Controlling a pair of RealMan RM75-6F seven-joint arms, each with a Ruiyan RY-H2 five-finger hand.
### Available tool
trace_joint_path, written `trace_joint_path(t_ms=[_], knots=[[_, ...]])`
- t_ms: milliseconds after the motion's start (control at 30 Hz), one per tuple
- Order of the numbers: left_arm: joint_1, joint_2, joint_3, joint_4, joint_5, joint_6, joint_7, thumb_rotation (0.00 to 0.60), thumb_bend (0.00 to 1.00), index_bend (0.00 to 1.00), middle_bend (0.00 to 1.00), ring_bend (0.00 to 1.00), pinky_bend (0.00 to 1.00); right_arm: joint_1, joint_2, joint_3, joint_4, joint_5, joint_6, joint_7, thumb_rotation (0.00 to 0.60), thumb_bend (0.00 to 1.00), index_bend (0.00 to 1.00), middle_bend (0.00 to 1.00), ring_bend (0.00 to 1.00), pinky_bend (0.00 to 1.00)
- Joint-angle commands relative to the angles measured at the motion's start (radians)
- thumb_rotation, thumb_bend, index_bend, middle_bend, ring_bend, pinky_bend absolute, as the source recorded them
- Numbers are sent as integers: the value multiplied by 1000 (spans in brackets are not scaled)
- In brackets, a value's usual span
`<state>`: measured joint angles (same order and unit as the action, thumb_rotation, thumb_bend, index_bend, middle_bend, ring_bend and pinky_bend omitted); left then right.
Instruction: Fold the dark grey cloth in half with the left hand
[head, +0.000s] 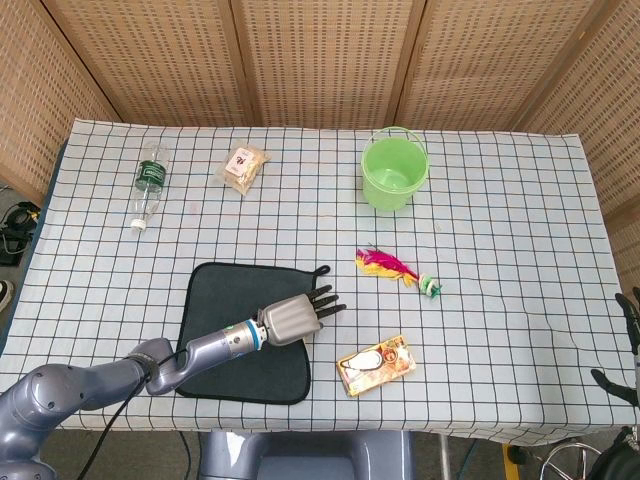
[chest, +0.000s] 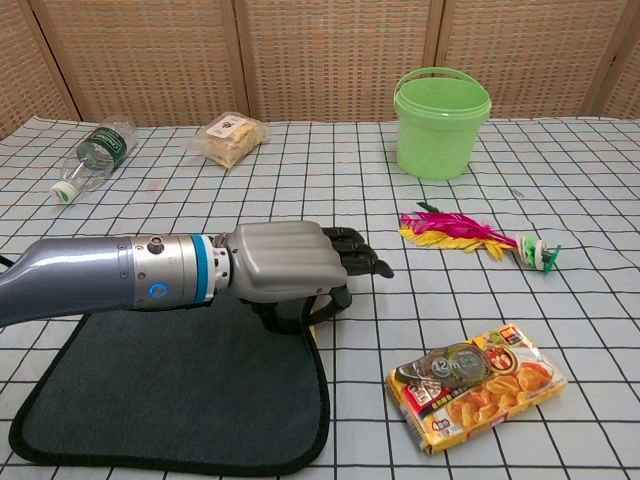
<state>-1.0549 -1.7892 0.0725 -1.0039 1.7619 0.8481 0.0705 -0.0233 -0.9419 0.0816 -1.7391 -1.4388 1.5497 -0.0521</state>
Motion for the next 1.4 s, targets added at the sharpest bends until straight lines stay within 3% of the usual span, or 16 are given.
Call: trace_joint_path(t_ms=[33, 667, 1033, 1400], knots=[[14, 20, 9, -8, 5, 30, -1, 600, 416, 648, 0, 0, 0, -1, 1, -1, -1, -1, 1, 2, 600, 0, 0, 0, 0, 0], [158, 195, 126, -62, 58, 233, -54, 600, 416, 680, 0, 0, 0, 0, 0, -7, -14, -15, 0, -14, 600, 0, 0, 0, 0, 0], [243, 227, 180, 4, 69, 284, -103, 600, 416, 681, 0, 0, 0, 5, -5, -11, -25, -17, -8, -37, 600, 0, 0, 0, 0, 0], [282, 229, 203, 70, 88, 297, -132, 600, 416, 681, 0, 0, 0, 6, -7, -13, -29, -19, -8, -49, 600, 0, 0, 0, 0, 0]])
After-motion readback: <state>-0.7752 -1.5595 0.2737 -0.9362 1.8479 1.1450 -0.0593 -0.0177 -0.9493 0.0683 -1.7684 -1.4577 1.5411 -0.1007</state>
